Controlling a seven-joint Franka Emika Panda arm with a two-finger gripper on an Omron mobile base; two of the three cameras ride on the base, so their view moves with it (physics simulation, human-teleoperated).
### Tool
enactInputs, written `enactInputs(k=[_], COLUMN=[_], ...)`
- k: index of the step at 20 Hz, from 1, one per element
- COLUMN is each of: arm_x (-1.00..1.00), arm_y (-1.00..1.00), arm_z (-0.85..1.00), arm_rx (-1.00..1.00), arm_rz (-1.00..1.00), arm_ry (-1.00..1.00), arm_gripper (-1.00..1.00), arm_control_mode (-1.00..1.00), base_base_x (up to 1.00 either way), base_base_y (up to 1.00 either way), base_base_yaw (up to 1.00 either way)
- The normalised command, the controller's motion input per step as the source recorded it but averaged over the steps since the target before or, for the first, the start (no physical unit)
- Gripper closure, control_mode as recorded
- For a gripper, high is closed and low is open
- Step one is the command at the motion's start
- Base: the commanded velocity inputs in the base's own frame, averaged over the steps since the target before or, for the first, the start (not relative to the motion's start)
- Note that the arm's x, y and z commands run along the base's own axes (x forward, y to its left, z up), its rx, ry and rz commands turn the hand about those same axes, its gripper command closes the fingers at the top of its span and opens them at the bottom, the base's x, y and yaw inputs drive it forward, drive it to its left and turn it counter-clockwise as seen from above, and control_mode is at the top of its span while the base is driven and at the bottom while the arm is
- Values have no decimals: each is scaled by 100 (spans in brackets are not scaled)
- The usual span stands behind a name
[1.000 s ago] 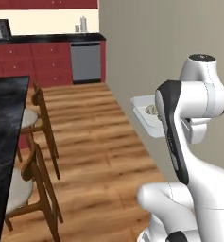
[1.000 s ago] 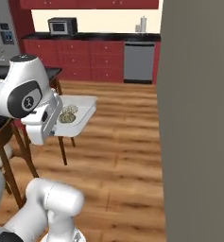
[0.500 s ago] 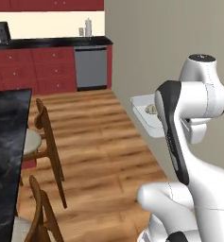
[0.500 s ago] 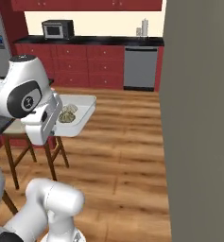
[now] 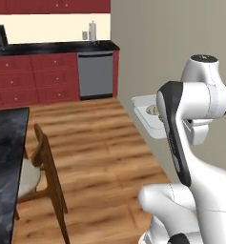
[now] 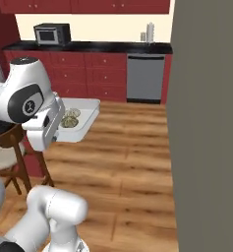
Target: Place two dumplings into each of the tupperware containers and then place the containers in the fridge.
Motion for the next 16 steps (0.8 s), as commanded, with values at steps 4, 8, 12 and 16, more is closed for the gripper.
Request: enactInputs(k=[4,8,12,16], arm_x=[0,0,0,0], arm_y=[0,0,0,0], arm_z=[0,0,0,0], arm_rx=[0,0,0,0], arm_rz=[0,0,0,0], arm_ry=[0,0,0,0], arm_gripper=[100,100,100,100], arm_control_mode=[100,100,100,100], base_base_x=[100,100,100,100], base_base_y=[0,0,4,7], base_base_yaw=[0,0,2,10])
